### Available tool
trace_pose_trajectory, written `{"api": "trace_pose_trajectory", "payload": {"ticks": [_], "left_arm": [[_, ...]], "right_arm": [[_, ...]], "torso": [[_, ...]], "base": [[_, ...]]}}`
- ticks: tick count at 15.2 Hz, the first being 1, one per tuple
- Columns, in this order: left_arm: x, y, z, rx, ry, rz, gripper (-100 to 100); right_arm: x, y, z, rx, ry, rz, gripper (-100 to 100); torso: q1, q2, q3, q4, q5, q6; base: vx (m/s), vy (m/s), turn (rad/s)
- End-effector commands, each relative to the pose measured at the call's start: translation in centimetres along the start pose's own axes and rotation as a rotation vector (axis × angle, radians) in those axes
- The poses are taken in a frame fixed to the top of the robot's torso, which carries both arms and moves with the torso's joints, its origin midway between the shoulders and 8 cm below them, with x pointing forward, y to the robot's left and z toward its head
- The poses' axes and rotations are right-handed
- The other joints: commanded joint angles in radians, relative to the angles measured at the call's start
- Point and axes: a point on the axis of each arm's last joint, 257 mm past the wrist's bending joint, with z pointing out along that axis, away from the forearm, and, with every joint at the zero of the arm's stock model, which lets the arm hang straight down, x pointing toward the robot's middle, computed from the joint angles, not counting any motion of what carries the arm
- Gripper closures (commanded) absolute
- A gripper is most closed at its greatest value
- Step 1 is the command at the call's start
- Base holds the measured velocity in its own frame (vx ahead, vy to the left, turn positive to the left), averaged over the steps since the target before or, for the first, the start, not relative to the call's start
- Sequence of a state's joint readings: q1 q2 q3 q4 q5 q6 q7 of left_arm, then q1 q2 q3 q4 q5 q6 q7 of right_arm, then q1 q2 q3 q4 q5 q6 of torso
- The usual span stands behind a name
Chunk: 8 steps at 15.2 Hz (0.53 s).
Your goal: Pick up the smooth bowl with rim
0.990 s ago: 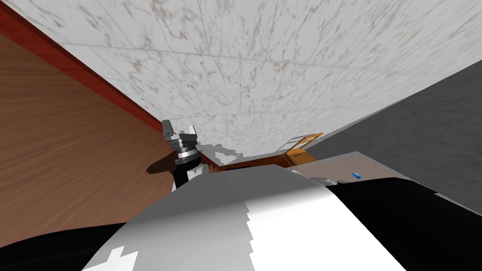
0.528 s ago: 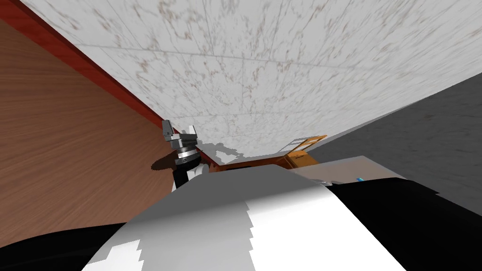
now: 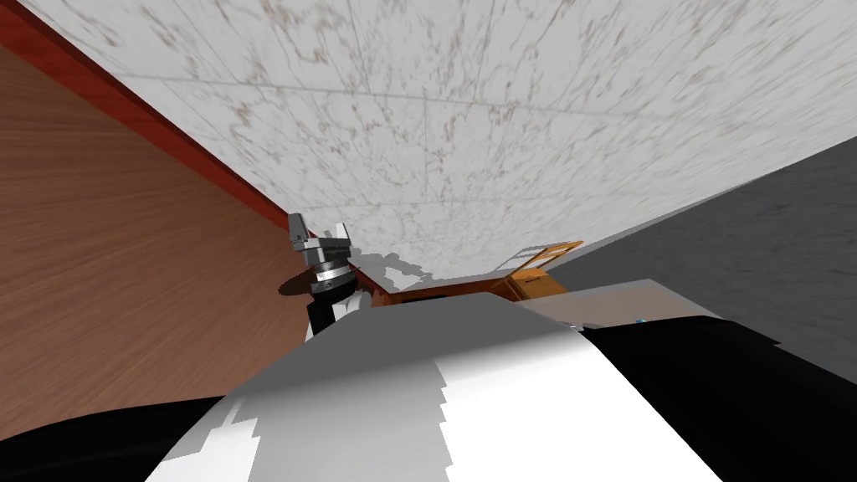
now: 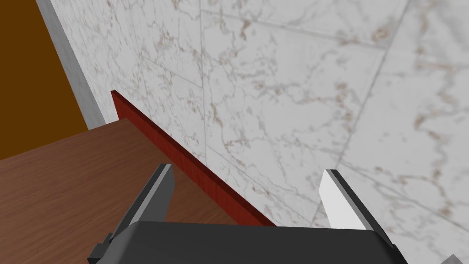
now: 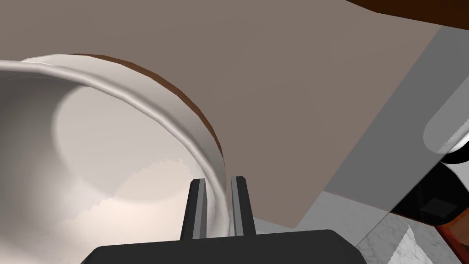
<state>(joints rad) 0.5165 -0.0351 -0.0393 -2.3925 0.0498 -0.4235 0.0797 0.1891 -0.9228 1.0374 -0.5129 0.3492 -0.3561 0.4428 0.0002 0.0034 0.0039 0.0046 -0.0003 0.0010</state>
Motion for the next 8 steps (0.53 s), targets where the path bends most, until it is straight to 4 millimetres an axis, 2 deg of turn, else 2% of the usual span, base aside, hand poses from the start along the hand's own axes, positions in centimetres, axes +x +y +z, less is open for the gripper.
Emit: {"api": "trace_pose_trajectory", "payload": {"ticks": [1, 3, 5, 7, 8], "left_arm": [[0.0, 0.0, 0.0, 0.000, 0.000, 0.000, 0], [0.0, 0.0, 0.0, 0.000, 0.000, 0.000, 0], [0.0, 0.0, 0.0, 0.000, 0.000, 0.000, 0], [0.0, 0.0, 0.0, 0.000, 0.000, 0.000, 0], [0.0, 0.0, 0.0, 0.000, 0.000, 0.000, 0]], "right_arm": [[-0.6, 0.1, 0.3, 0.009, -0.005, 0.010, 100], [-0.5, -1.1, -0.6, 0.010, -0.007, 0.002, 100], [-0.5, -1.4, -0.8, 0.010, -0.008, 0.000, 100], [-0.4, -2.7, -1.7, 0.011, -0.009, -0.007, 100], [-0.5, -2.1, -1.3, 0.012, -0.009, -0.003, 100]], "torso": [[0.000, 0.000, 0.000, 0.000, 0.000, 0.000], [-0.001, 0.000, 0.000, 0.001, -0.001, -0.002], [0.002, -0.001, 0.000, 0.000, 0.000, -0.002], [0.003, -0.001, -0.001, 0.000, 0.000, -0.002], [0.004, -0.002, -0.001, -0.001, 0.000, -0.002]], "base": [[0.003, -0.002, -0.024], [0.006, 0.029, -0.033], [0.009, 0.070, -0.043], [0.010, 0.063, -0.037], [0.004, 0.042, -0.028]]}}
